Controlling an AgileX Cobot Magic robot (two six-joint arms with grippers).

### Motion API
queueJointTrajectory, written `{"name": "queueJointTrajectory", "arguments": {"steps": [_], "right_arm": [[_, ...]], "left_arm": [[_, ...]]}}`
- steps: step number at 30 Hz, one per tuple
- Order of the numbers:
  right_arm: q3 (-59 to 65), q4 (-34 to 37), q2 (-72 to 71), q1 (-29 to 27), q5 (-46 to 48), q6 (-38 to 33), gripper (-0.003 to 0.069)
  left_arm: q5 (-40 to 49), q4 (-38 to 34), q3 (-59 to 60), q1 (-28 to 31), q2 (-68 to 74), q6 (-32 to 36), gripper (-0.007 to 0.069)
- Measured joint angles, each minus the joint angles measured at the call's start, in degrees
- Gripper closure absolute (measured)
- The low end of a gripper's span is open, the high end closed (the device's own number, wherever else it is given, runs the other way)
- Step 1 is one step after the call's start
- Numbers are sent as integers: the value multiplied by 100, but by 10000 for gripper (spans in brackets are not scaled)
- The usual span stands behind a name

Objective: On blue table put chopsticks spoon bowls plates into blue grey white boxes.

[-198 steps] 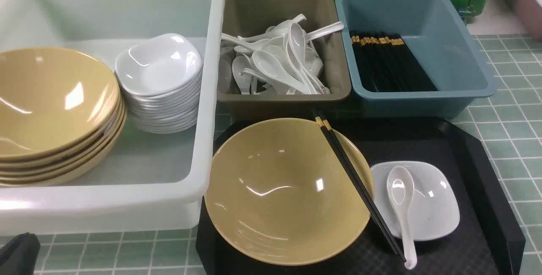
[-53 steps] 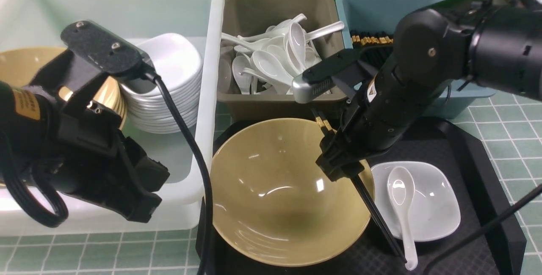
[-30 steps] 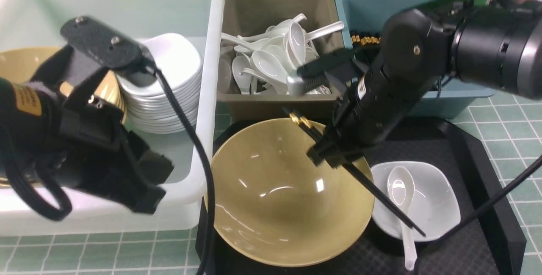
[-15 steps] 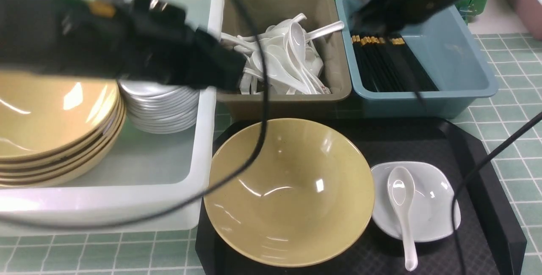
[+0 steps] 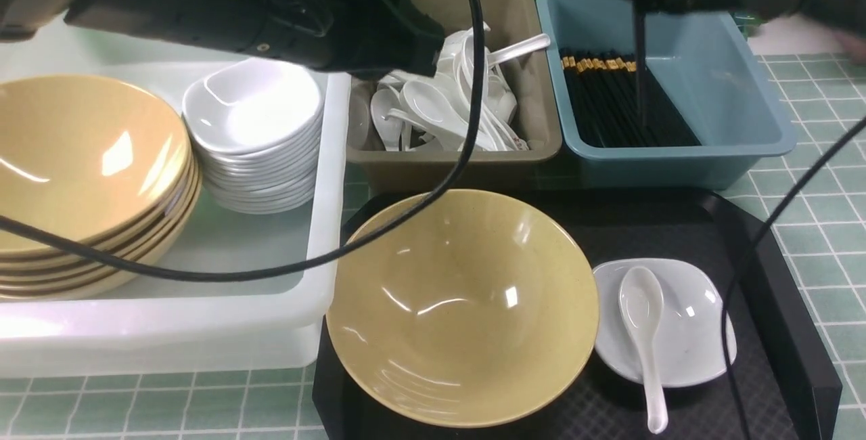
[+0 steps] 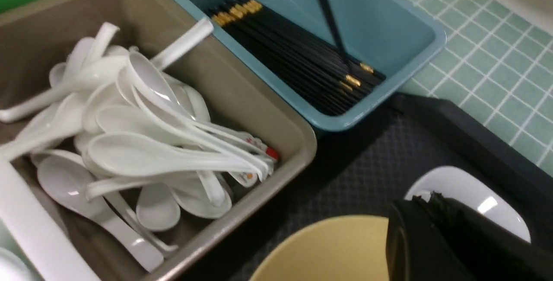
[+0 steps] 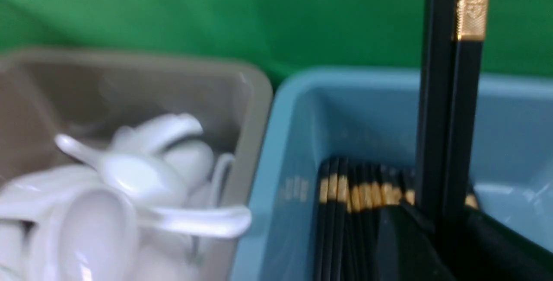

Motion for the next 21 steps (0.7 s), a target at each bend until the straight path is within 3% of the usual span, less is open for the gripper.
{"name": "queueJointTrajectory", "arguments": {"steps": [7,10,14,21], "right_arm": [[0,0,382,-23,388,92,460],[-70,0,259,-23,818,99,362],[-471,0,-51,-23,2271,3,235],[-916,30,-807,-23,4814,-901,188]], "left_arm": [[727,66,0,0,-49,0,623],[856,171,0,0,-174,0,623],[1022,578,0,0,-590,0,623],[1724,1689,100,0,-1585,-400,623]]}}
